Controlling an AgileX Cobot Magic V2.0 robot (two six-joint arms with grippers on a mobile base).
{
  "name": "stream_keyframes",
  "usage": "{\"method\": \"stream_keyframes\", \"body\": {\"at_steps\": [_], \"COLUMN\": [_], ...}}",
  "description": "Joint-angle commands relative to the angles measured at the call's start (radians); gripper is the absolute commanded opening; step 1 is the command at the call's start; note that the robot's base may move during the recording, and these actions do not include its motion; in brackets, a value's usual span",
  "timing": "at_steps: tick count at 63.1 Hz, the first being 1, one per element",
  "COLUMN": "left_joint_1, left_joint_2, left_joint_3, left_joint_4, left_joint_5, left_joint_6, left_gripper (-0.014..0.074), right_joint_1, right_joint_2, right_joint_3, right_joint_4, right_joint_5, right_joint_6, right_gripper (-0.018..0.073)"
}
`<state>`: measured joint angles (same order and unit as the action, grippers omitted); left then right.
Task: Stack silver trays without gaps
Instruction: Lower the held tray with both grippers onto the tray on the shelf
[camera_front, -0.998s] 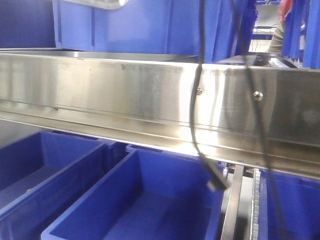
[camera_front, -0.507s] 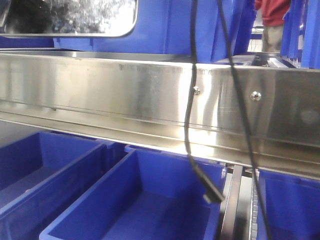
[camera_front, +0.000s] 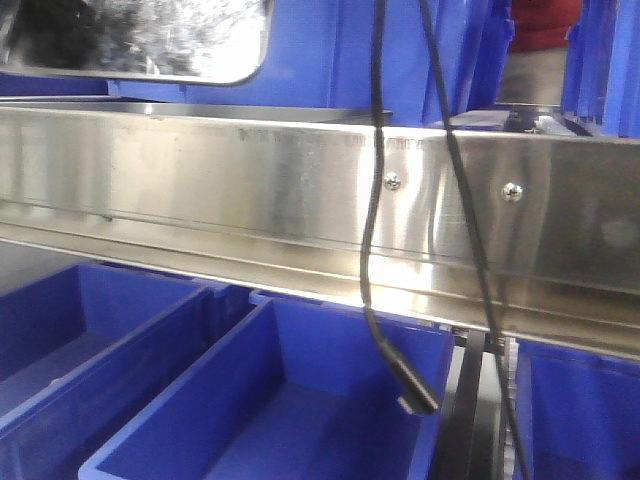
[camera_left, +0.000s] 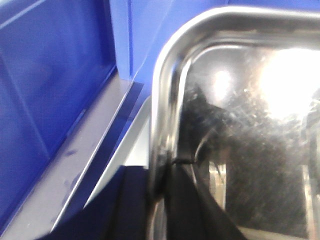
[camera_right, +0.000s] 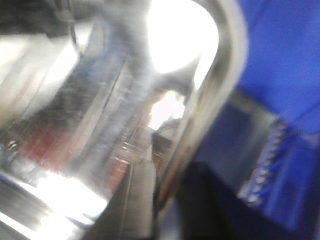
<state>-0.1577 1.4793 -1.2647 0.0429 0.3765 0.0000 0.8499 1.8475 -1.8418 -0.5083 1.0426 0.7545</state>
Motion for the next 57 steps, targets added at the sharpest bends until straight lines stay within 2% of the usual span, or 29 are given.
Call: {"method": "stream_keyframes", "body": {"at_steps": [1, 8, 14, 24, 40, 57], "left_joint_1": [-0.027, -0.027, -0.027, -0.024, -0.024, -0.024], "left_joint_2": [-0.007, -0.007, -0.007, -0.003, 0.031, 0.041], "left_joint_3": [-0.007, -0.007, -0.007, -0.007, -0.007, -0.007], "left_joint_4": [-0.058, -0.056, -0.050, -0.002, 0.000, 0.000], "left_joint_5": [-0.034, -0.034, -0.034, -0.043, -0.087, -0.091], "left_joint_6": [0.000, 0.000, 0.000, 0.000, 0.000, 0.000], "left_gripper": [0.0210, 0.0285, 0.0311, 0.0312, 0.0312, 0.0312], "right_joint_1": [0.022, 0.022, 0.022, 0.020, 0.018, 0.018], "right_joint_2": [0.005, 0.005, 0.005, 0.005, 0.005, 0.009], "right_joint_3": [-0.008, -0.008, -0.008, -0.008, -0.008, -0.008], "right_joint_4": [0.044, 0.044, 0.044, 0.024, -0.040, -0.042], "right_joint_5": [-0.152, -0.126, -0.117, -0.114, -0.114, -0.097], "right_joint_6": [-0.012, -0.005, -0.005, 0.006, 0.030, 0.030], "right_gripper": [0.0181, 0.0196, 0.0196, 0.0196, 0.0196, 0.0211]}}
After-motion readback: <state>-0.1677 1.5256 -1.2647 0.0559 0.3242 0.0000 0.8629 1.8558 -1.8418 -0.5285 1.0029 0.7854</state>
